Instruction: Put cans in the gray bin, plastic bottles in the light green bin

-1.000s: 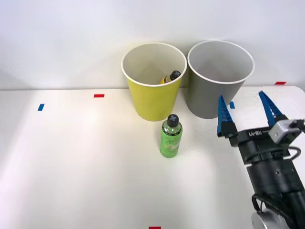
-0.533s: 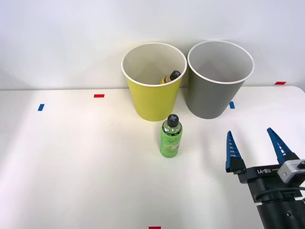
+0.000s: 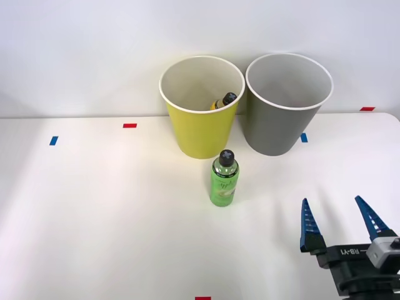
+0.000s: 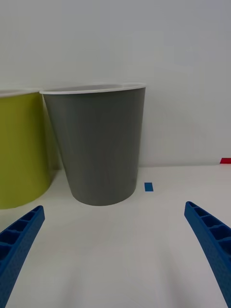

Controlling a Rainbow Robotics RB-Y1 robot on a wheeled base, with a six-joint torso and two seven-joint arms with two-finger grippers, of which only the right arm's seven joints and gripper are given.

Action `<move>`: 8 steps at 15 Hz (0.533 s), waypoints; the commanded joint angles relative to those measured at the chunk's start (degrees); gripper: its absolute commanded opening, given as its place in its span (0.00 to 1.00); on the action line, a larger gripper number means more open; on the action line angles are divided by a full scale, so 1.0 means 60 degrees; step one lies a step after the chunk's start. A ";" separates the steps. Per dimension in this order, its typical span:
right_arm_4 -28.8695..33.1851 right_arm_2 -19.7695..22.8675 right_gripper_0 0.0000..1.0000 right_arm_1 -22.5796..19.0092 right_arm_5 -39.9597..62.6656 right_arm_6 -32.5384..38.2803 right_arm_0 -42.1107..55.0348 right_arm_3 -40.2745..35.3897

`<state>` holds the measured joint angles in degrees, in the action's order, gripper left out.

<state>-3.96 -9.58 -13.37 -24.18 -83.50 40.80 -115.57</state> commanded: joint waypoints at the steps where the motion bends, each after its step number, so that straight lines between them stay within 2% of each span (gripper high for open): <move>1: 0.0059 0.0044 1.00 0.0002 0.0002 -0.0117 0.0026 0.0439; 2: 0.0088 0.0073 1.00 0.0089 0.0002 -0.0161 -0.0018 0.0556; 5: 0.1494 0.0498 1.00 0.0690 0.0002 0.0088 -0.0003 0.0732; 8: 0.2666 0.0498 1.00 0.1086 -0.0334 0.1744 0.0261 0.0747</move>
<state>9.13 -6.63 -8.07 -24.76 -76.87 41.41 -111.23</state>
